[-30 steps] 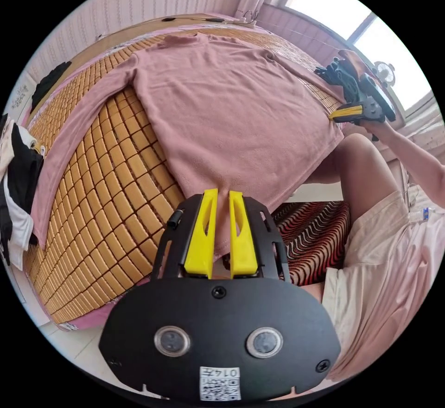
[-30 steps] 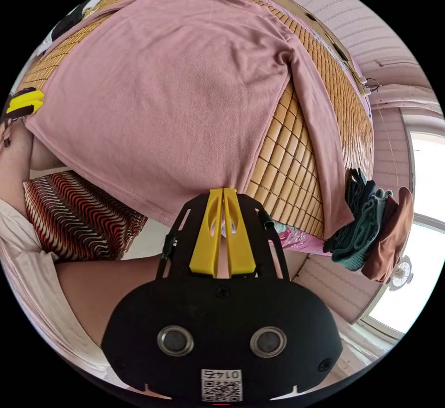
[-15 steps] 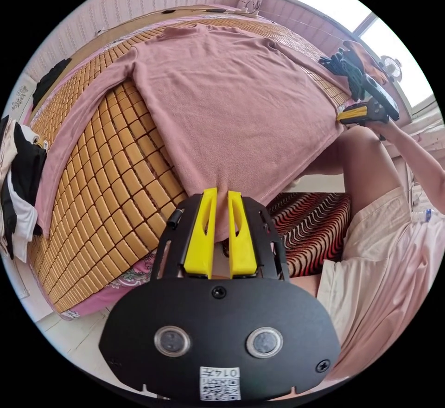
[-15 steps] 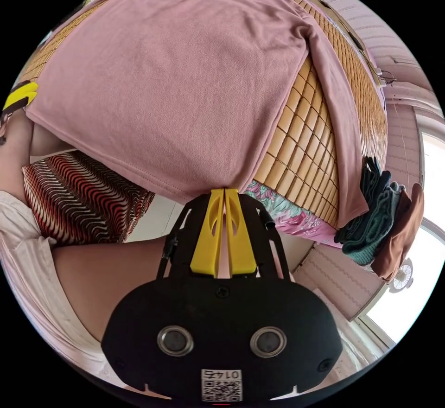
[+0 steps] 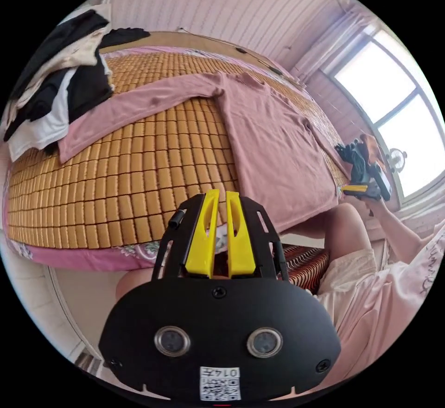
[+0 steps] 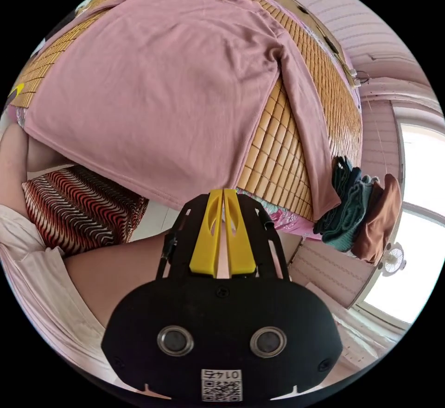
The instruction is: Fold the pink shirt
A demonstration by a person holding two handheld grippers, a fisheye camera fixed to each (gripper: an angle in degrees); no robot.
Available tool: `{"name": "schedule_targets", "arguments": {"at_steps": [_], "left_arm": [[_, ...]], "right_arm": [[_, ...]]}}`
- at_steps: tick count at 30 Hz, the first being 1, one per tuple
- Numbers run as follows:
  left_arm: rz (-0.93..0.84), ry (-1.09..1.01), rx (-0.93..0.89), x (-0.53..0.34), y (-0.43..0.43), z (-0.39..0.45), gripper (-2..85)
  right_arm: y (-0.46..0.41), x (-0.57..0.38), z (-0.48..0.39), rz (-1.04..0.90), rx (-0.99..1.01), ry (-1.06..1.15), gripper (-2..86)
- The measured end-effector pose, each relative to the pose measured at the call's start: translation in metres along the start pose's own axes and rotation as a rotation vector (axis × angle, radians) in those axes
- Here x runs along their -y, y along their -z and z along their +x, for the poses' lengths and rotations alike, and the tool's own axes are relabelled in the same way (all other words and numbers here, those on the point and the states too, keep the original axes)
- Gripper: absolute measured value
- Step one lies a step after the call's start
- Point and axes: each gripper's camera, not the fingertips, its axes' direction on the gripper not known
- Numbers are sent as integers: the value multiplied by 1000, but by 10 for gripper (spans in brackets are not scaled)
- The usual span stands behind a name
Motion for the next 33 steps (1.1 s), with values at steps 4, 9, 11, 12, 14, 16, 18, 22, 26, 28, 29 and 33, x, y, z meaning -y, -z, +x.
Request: {"name": "schedule_targets", "arguments": {"at_steps": [4, 9, 11, 12, 14, 16, 18, 22, 26, 28, 29, 33], "left_arm": [[136, 166, 46, -10, 28, -67, 27], [239, 265, 160, -11, 49, -115, 53], [281, 304, 223, -9, 57, -135, 67], [289, 311, 236, -8, 58, -140, 69], [302, 350, 265, -3, 60, -161, 79], [291, 376, 259, 2, 57, -175, 85], [274, 393, 253, 7, 53, -187, 93], [259, 446, 284, 15, 46, -208, 107], [215, 466, 267, 25, 32, -221, 107], [230, 441, 293, 28, 30, -220, 105], [222, 430, 302, 30, 30, -219, 103], [218, 393, 289, 34, 29, -216, 81]], "right_arm": [[54, 46, -42, 202, -112, 170, -9], [118, 122, -103, 444, -8, 382, -5], [148, 161, -141, 514, 132, 545, 8], [154, 172, -151, 526, 154, 575, 15], [175, 209, -189, 562, 221, 669, 38], [187, 235, -212, 585, 268, 701, 55], [196, 259, -231, 608, 311, 708, 76], [206, 306, -269, 628, 278, 695, 97], [208, 331, -301, 635, 211, 712, 94], [204, 338, -311, 641, 157, 713, 92], [199, 343, -316, 632, 128, 703, 91], [180, 353, -316, 551, 176, 695, 55]]}}
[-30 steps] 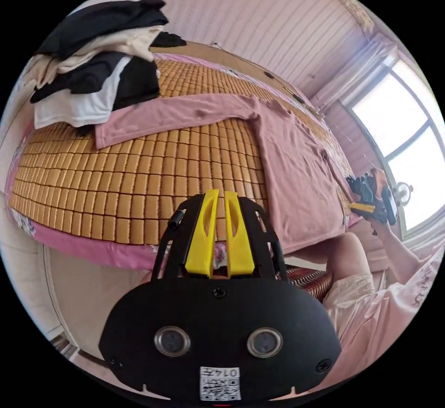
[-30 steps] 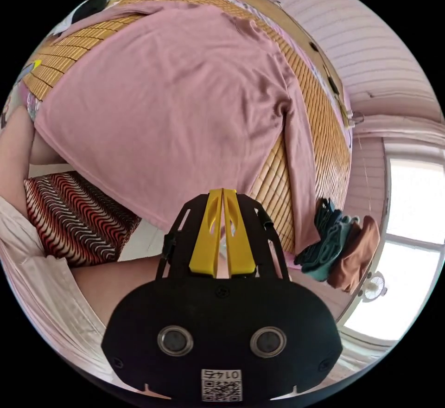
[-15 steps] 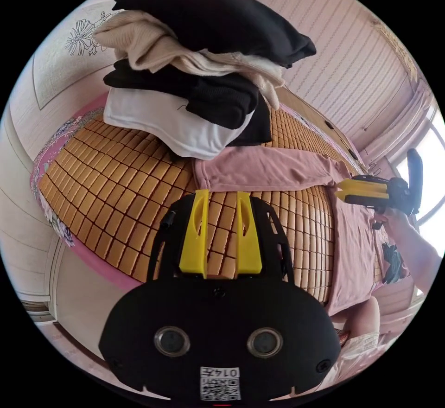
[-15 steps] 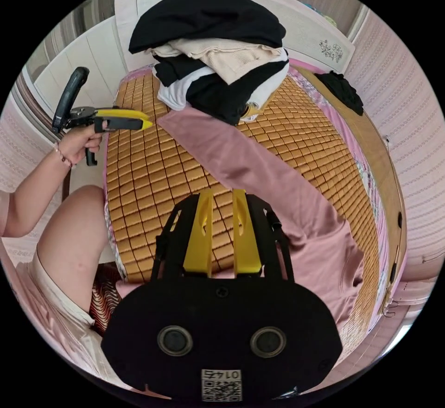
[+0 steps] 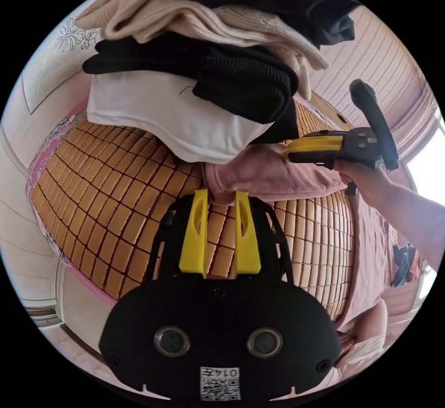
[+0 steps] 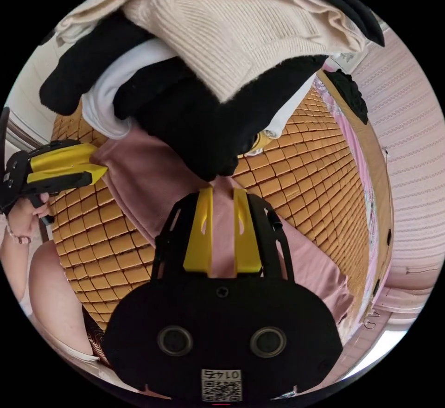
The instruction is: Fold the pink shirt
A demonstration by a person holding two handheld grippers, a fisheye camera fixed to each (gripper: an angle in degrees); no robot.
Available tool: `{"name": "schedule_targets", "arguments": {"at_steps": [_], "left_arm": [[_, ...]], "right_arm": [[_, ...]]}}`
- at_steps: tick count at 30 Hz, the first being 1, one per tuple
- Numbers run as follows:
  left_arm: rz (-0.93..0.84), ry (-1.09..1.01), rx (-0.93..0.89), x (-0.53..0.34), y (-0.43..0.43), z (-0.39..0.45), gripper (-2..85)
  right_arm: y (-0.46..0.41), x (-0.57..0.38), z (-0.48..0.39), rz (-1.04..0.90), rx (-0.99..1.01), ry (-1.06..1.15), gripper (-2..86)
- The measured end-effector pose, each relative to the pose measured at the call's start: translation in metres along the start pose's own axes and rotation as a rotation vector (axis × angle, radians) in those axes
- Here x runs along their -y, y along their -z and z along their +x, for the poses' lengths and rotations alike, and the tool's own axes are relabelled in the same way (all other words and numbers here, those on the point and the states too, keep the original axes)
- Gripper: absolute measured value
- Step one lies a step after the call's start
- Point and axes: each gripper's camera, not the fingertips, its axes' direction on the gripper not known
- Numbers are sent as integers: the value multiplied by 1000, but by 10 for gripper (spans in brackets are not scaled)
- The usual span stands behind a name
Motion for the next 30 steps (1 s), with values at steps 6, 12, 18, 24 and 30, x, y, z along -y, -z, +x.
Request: {"name": "schedule_targets", "arguments": {"at_steps": [6, 12, 18, 24, 30], "left_arm": [[29, -30, 38, 1, 7, 22, 35], [187, -47, -130, -6, 51, 66, 17], [423, -236, -404, 23, 114, 171, 9], [337, -680, -883, 9, 140, 344, 47], [-182, -785, -1032, -79, 54, 439, 75]], "right_arm": [[20, -37, 16, 73, 87, -78, 0], [76, -128, 61, 295, 233, -250, -4], [166, -246, 133, 577, 194, -446, 2], [232, -438, 176, 717, 122, -759, 11], [196, -639, 155, 271, -59, -1114, 32]]}}
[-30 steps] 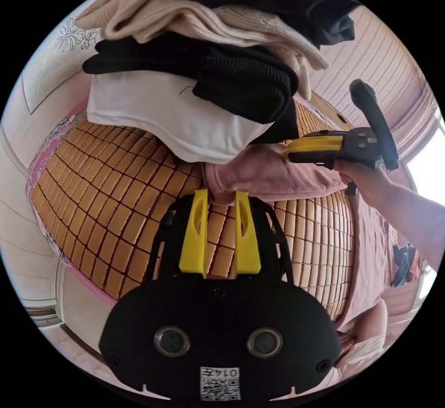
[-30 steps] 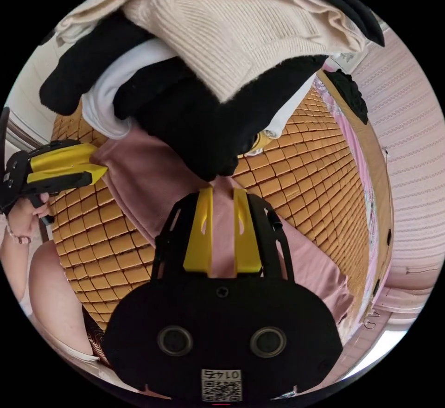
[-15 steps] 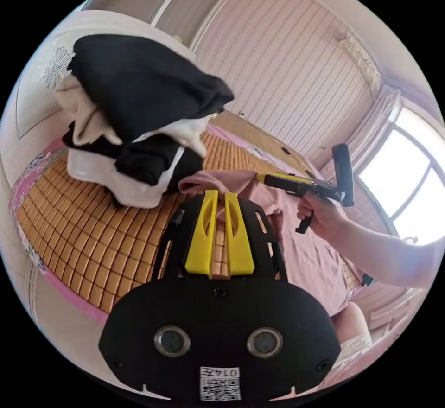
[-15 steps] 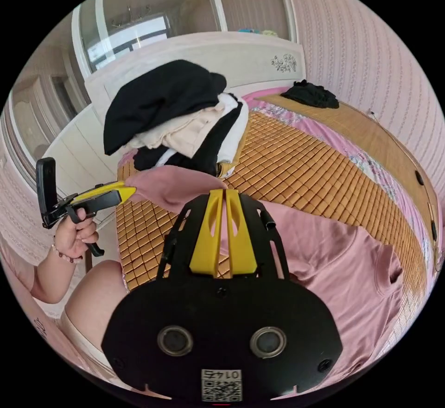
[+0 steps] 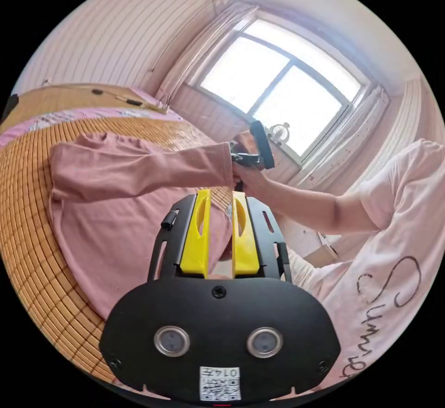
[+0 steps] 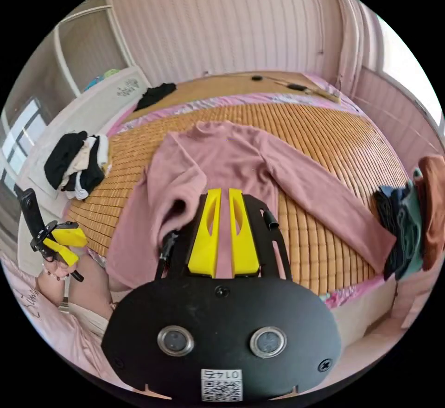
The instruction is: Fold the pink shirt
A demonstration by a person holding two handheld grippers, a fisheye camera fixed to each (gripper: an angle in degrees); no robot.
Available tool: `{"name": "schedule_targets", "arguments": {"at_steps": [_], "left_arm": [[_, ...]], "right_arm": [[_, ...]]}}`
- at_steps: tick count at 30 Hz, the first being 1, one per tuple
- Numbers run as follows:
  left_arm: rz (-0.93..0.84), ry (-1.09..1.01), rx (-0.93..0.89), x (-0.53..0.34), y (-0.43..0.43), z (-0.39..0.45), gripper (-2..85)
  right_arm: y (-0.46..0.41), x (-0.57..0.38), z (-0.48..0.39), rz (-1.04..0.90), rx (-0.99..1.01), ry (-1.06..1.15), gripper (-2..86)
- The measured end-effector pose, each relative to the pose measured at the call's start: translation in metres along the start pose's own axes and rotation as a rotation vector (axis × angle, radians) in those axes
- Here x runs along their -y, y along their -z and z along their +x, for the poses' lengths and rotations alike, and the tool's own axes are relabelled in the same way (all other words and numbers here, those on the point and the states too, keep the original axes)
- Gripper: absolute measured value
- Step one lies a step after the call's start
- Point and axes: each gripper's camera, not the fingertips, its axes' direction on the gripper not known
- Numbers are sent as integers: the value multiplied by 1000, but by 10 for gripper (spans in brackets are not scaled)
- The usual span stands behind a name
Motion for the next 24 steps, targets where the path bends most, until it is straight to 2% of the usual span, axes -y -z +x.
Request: {"name": "schedule_targets", "arguments": {"at_steps": [2, 6, 12, 17, 24], "left_arm": [[-116, 73, -15, -15, -31, -9, 70], [-189, 124, 75, -20, -47, -20, 65], [-207, 127, 416, 10, -42, -49, 65], [-263, 70, 684, 59, -58, -84, 74], [-353, 33, 901, 119, -116, -126, 79]], "right_arm": [[-1, -39, 38, -64, -35, -92, 44], [-3, -66, 62, -77, -11, -146, 61], [-19, -69, 88, -93, -26, -156, 95], [-24, -73, 115, -120, -133, -161, 111], [-30, -70, 135, -191, -99, -176, 74]]}}
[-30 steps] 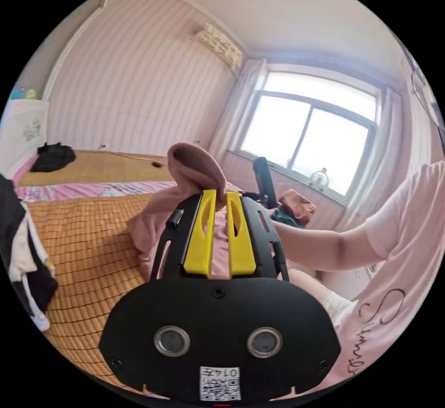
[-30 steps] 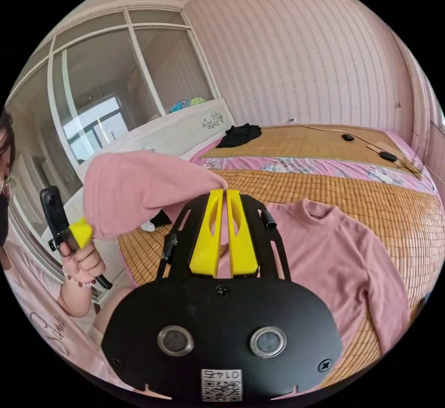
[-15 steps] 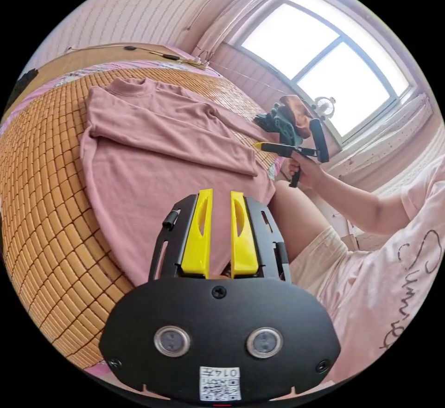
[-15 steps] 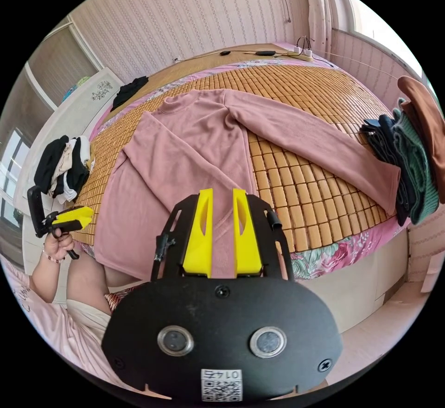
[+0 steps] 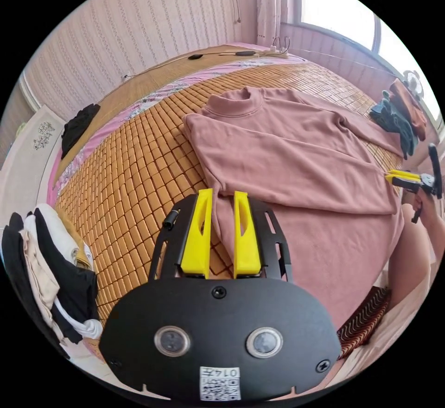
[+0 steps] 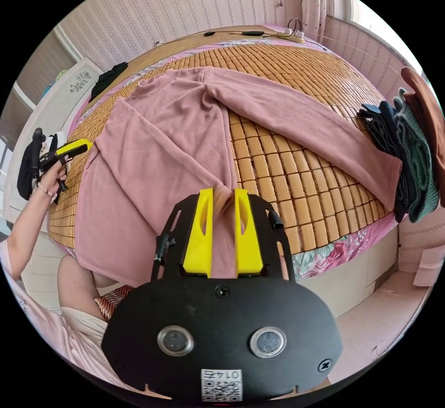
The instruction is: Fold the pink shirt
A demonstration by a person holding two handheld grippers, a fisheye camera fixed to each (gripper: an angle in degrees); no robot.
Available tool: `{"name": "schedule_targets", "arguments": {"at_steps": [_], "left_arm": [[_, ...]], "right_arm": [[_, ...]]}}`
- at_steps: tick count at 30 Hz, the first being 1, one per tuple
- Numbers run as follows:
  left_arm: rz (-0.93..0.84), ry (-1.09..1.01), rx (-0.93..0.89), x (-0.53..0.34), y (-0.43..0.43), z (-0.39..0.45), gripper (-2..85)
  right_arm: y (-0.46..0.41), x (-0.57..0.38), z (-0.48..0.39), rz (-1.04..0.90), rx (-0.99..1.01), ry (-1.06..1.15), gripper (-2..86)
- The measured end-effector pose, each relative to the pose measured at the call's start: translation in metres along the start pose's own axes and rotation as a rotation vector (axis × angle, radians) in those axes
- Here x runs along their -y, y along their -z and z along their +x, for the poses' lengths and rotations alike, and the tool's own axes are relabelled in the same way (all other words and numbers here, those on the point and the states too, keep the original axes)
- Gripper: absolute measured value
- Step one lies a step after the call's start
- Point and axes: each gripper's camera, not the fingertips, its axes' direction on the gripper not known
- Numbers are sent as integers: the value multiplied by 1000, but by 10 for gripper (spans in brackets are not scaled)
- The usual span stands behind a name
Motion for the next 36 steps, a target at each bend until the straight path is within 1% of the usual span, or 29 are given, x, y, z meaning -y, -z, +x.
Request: {"name": "schedule_targets", "arguments": {"at_steps": [2, 4, 6, 8, 10, 11, 12, 13, 16, 17, 18, 21, 23, 25, 27, 30, 31, 34, 35, 36], "left_arm": [[-94, -13, 20, 19, -24, 7, 74], [-101, -4, -18, 24, -32, 7, 58], [-64, 61, -45, 26, -27, 0, 47], [9, 122, -105, 23, -17, -8, 44], [23, 165, -122, 20, -17, -15, 43], [18, 220, -147, 18, -22, -22, 43], [12, 264, -170, 16, -26, -27, 43], [-11, 353, -241, 12, -38, -37, 42], [8, 502, -414, 7, -53, -53, 48], [-5, 543, -449, 8, -54, -55, 51], [-6, 552, -441, 9, -53, -55, 52], [28, 505, -334, 14, -33, -47, 51], [40, 418, -235, 20, -17, -30, 49], [25, 338, -190, 27, -10, -12, 47], [20, 262, -199, 38, -4, 10, 46], [6, 96, -264, 66, 5, 67, 46], [-5, 7, -305, 77, 6, 100, 47], [-45, -239, -417, 99, 6, 198, 57], [-52, -306, -447, 105, 7, 236, 63], [-53, -338, -462, 108, 7, 254, 67]], "right_arm": [[8, 1, -9, 17, -76, 68, 53], [18, 1, -11, 37, -103, 99, 43], [30, 3, -6, 54, -64, 91, 35], [46, 4, 9, 61, 63, 16, 30], [48, 3, 22, 43, 144, -49, 29], [44, 4, 30, 20, 179, -81, 29], [40, 4, 35, 5, 189, -95, 29], [31, 4, 44, -13, 195, -125, 29], [1, 3, 66, -79, 209, -168, 33], [-6, 1, 73, -94, 221, -181, 37], [-7, 0, 76, -98, 227, -187, 39], [-1, -9, 89, -69, 223, -195, 50], [8, -21, 101, -34, 203, -204, 45], [17, -32, 113, 38, 196, -225, 33], [25, -43, 125, 119, 181, -241, 31], [33, -56, 143, 198, 157, -253, 31], [34, -58, 146, 220, 173, -236, 31], [29, -57, 137, 231, 264, -139, 29], [24, -53, 128, 203, 269, -71, 28], [22, -51, 123, 187, 262, -38, 27]]}}
